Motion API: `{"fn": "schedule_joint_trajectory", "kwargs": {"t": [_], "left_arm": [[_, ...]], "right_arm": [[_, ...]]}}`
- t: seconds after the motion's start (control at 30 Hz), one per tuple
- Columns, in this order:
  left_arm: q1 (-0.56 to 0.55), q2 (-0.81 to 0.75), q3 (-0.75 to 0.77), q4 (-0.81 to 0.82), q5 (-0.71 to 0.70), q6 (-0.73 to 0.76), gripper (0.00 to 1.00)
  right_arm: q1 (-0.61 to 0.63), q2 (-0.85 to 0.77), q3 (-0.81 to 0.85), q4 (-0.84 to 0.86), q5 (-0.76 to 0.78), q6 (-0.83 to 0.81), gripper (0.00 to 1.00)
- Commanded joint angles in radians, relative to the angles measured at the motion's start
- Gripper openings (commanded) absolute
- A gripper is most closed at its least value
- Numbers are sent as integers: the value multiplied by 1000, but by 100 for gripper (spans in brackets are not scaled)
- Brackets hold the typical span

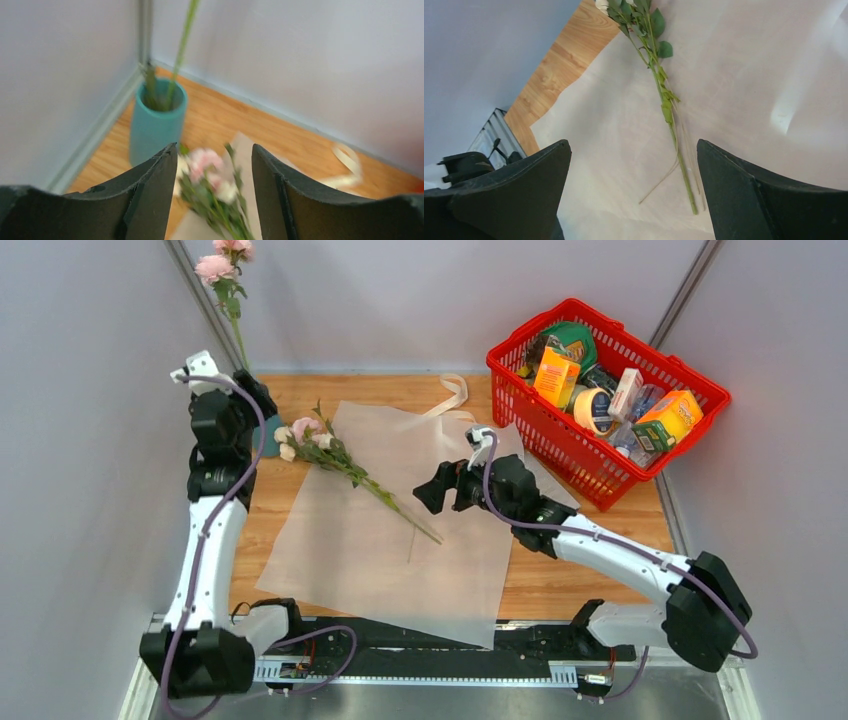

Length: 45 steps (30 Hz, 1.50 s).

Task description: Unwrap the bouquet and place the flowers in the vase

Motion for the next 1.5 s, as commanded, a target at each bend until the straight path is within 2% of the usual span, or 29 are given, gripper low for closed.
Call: {"fn": "schedule_joint_trajectory", "kwargs": {"t": [0.0,0.07,0.2,0.3,0.43,0.57,0.63,0.77,0.9,1.0,1.47], "left_arm": [[4,-186,-166,-145,341,-186,64],[1,-250,-261,-129,500,-220,65],[0,-343,-401,-164,586,-206,66],[1,-375,-444,-207,631,-154,66],[1,-370,-443,-284,691,-142,66],[0,-381,-475,-287,738,-171,66],[0,-387,-475,-307,738,-160,66],[-4,-416,-482,-296,720,-163,66],[-4,-403,-476,-313,696,-155,67],[-4,-393,-464,-354,677,-134,68],[-5,-426,-469,-347,674,-140,68]], "right_arm": [[-1,71,78,-7,18,-68,98],[-1,124,112,-13,0,-93,95],[-2,223,169,-17,-21,-116,90],[-1,301,212,-17,-25,-134,87],[-1,385,261,-22,-46,-169,86],[-2,468,281,-22,-80,-229,85],[-5,510,301,-25,-82,-254,83],[-10,571,333,-22,-88,-269,65],[-13,619,357,-23,-131,-283,63],[-17,642,382,-36,-146,-301,57],[-50,758,494,-51,-195,-289,52]]}}
